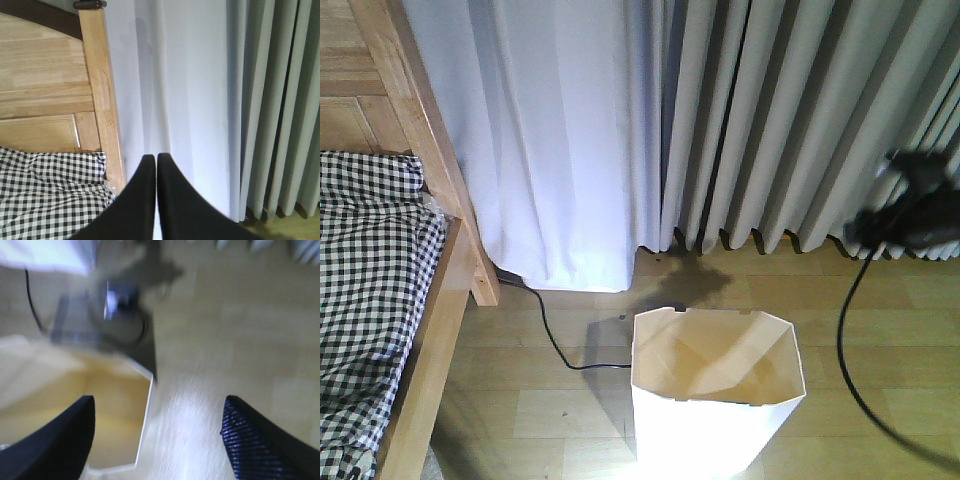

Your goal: Move trash bin to bedside with robot

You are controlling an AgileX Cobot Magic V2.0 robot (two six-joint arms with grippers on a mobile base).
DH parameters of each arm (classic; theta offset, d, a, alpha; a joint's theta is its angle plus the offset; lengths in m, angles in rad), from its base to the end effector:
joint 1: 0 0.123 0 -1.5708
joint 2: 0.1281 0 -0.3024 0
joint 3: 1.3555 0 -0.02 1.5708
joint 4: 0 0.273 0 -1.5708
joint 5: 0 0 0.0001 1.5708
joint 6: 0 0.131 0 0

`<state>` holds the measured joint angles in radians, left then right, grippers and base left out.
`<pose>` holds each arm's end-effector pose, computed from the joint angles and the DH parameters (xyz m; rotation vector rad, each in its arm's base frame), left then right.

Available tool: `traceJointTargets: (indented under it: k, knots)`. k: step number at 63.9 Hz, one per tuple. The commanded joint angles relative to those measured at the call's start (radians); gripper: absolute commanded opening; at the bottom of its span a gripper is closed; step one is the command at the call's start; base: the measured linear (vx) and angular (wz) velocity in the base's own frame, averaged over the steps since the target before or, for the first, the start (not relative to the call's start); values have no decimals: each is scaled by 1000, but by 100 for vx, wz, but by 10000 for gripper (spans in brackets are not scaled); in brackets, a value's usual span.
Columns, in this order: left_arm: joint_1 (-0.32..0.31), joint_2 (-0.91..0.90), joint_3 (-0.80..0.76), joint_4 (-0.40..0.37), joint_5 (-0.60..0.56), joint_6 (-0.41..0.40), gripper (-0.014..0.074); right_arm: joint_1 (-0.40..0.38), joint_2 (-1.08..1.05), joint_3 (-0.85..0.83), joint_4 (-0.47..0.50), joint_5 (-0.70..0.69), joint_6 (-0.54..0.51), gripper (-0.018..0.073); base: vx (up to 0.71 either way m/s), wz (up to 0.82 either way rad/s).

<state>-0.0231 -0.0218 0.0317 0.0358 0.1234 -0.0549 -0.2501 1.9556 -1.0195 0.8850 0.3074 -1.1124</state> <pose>0.1008 -0.0017 0.1900 -0.0004 1.6169 -0.0292 0.4023 -0.0710 0.0845 -0.0831 2.5755 0.1252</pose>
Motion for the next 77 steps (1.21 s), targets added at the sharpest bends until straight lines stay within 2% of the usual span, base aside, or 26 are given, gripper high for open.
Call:
traceJointTargets:
  k: [1,15,22,30,36,43,49,57,67,73,77]
  knots:
    - [0,-5,-24,-2,-73,-4,-6,-2,-197,8,-3,25,-9,500,0,0]
    - [0,-5,-24,-2,-73,-4,-6,-2,-524,12,-35,158,10,500,0,0]
    - [0,-5,-24,-2,-73,-4,-6,-2,-650,39,-35,171,46,500,0,0]
    - [0,-5,-24,-2,-73,-4,-6,-2,-785,124,4,75,85,500,0,0]
    - [0,-5,-24,-2,-73,-4,-6,31,-876,218,95,-88,92,500,0,0]
    - [0,-5,-24,-2,-73,-4,-6,160,-980,345,143,-330,79,500,0,0]
    - [0,-5,-24,-2,-73,-4,-6,269,-1090,444,143,-457,16,500,0,0]
    - [0,-5,-24,-2,-73,-4,-6,349,-1266,575,147,-482,-33,500,0,0]
    - [0,-5,-24,-2,-73,-4,-6,364,-1449,732,151,-485,-32,494,0,0]
    - [0,-5,-24,-2,-73,-4,-6,364,-1549,787,209,-461,-23,433,0,0]
    - [0,-5,-24,-2,-73,-4,-6,364,-1602,814,254,-449,-25,343,0,0]
